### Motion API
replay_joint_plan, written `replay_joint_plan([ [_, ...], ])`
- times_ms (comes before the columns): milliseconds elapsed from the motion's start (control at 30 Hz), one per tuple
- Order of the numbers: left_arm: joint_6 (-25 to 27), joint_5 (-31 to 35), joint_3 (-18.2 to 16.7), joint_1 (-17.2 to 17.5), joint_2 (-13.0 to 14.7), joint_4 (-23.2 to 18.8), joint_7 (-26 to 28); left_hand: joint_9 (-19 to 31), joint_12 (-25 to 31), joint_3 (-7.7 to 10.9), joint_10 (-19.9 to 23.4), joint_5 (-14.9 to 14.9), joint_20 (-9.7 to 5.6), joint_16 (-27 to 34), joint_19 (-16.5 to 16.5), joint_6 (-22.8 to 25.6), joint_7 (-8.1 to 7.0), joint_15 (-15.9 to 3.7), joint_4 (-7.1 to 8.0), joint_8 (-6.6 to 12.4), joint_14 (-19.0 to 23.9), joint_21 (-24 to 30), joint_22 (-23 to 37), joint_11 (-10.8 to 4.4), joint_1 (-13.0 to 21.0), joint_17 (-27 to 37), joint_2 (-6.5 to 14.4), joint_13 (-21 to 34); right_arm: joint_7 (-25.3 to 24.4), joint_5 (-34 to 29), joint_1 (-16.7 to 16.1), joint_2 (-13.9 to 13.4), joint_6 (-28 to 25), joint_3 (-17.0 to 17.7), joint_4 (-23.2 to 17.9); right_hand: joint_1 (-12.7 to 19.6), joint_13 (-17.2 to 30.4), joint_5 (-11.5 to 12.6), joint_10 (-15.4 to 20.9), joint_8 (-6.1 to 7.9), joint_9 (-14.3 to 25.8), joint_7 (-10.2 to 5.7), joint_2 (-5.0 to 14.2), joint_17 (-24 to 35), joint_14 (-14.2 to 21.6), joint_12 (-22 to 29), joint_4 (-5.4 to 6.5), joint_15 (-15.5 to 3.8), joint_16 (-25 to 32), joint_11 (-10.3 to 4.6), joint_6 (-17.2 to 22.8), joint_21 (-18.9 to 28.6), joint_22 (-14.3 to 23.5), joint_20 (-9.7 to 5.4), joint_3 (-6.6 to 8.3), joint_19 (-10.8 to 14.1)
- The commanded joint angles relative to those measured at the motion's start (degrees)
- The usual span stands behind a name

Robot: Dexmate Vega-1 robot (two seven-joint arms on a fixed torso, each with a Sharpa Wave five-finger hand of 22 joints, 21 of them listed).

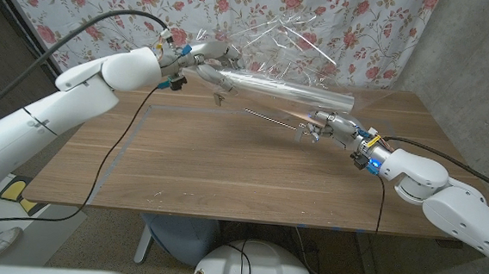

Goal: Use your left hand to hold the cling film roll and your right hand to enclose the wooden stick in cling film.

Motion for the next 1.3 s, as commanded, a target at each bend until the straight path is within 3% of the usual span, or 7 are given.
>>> replay_joint_plan([
  [33, -1.9, 0.3, -2.0, 3.2, 0.9, -1.1, 2.9, 0.2, 0.3, 1.23, -0.2, -0.4, -0.20, 0.0, 0.7, 1.7, -1.71, -0.20, 1.36, 1.33, 0.6, 0.3, -0.2, -0.13, 9.5, 0.2, 11.2, 0.0, -2.1, 0.6, -1.0, -0.4, 0.1, 1.0, -0.2, 0.2, 0.1, 0.3, 4.6, 0.21, 0.3, -5.43, 1.11, 0.1, 0.1, 0.3, -9.15, -0.28, -0.2, -3.93, 5.4, 0.1, 0.1, -2.76, 15.98, 0.5],
  [267, -2.9, -0.4, -3.4, 5.5, 1.1, -1.1, 4.6, 0.2, 0.3, 1.22, -0.2, -0.4, -0.21, 0.0, 0.7, 1.8, -1.76, -0.20, 1.34, 1.35, 0.6, 0.3, -0.2, -0.15, 9.5, 0.2, 11.2, 0.1, -3.6, 0.1, -2.7, -1.0, 0.0, 2.6, -1.1, 0.2, 0.3, 0.3, 4.2, 0.21, 0.2, -5.36, 1.12, 0.3, 0.2, 0.3, -9.14, -0.29, -0.1, -4.07, 5.4, 0.1, 0.2, -2.76, 15.95, 0.3],
  [300, -3.0, -0.3, -3.5, 5.5, 1.2, -1.1, 4.7, 3.9, 2.1, 2.72, -1.2, 4.2, -0.12, 4.3, 2.8, 0.7, -2.79, -0.02, 2.57, 3.86, 0.6, -1.0, 2.4, 1.59, 10.1, 1.2, 8.9, 0.7, -3.9, 0.1, -2.9, -1.1, -0.2, 2.9, -1.3, 0.2, 0.2, 0.3, 4.2, 0.20, 0.2, -5.44, 1.13, 0.1, 0.0, 0.3, -9.14, -0.29, -0.2, -4.06, 5.4, 0.1, 0.2, -2.72, 15.96, 0.4],
  [333, -2.8, -0.8, -3.5, 5.2, 1.4, -1.2, 3.8, 4.6, 2.1, 3.29, -0.6, 4.8, -0.29, 4.4, 2.7, 0.4, -3.05, -0.01, 2.68, 4.22, 0.3, -1.1, 2.3, 0.93, 10.1, 1.2, 9.4, 0.6, -4.1, -0.1, -3.2, -1.2, -0.1, 3.2, -1.4, 0.2, -0.2, 0.3, 4.4, 0.20, 0.2, -5.24, 1.11, 0.1, 0.0, 0.1, -9.15, -0.31, -0.2, -4.01, 5.4, 0.1, 0.2, -2.73, 15.95, 0.3],
  [567, -4.1, -2.0, -5.4, 8.1, 1.5, -1.0, 6.1, 4.6, 2.2, 3.29, -0.6, 4.8, -0.29, 4.4, 2.7, 0.4, -3.06, -0.01, 2.66, 4.23, 0.3, -1.1, 2.3, 0.89, 10.2, 1.2, 9.4, 0.7, -5.4, -0.1, -4.5, -1.4, -1.1, 4.8, -2.4, 0.2, 0.3, 0.3, 4.3, 0.21, 0.2, -5.43, 1.13, 0.2, 0.1, 0.3, -9.12, -0.27, -0.2, -4.02, 5.4, 0.1, 0.2, -2.72, 15.93, 0.3],
  [600, -4.3, -2.8, -5.6, 8.3, 1.5, -0.8, 5.8, 6.1, 3.3, 1.63, -1.7, 5.0, -1.00, 5.0, 3.2, -0.6, -3.17, 0.04, 2.28, 4.92, 0.1, -1.0, 2.6, 0.99, 10.0, 1.4, 8.0, 0.8, -5.2, -0.3, -4.6, -1.5, -1.0, 4.8, -2.4, 0.2, 0.3, 0.3, 4.2, 0.21, 0.2, -5.37, 1.13, 0.1, 0.0, 0.3, -9.12, -0.26, -0.2, -4.05, 5.4, 0.1, 0.2, -2.70, 15.93, 0.4],
  [1300, -7.4, -6.1, -8.3, 12.3, 2.6, -0.6, 6.0, 7.0, 3.3, 1.79, -3.2, 5.5, -0.73, 3.3, 3.6, -1.7, -3.00, 0.25, 1.03, 5.66, 0.4, -0.3, -1.8, -0.80, 8.8, 1.7, 8.2, 2.6, -6.8, -0.3, -5.1, -1.1, -3.7, 7.3, -3.2, 0.2, 0.4, 0.2, 4.2, 0.23, 0.2, -5.46, 1.12, 0.2, 0.1, 0.4, -9.13, -0.29, -0.1, -4.12, 5.5, 0.1, 0.2, -2.69, 15.84, 0.3],
])
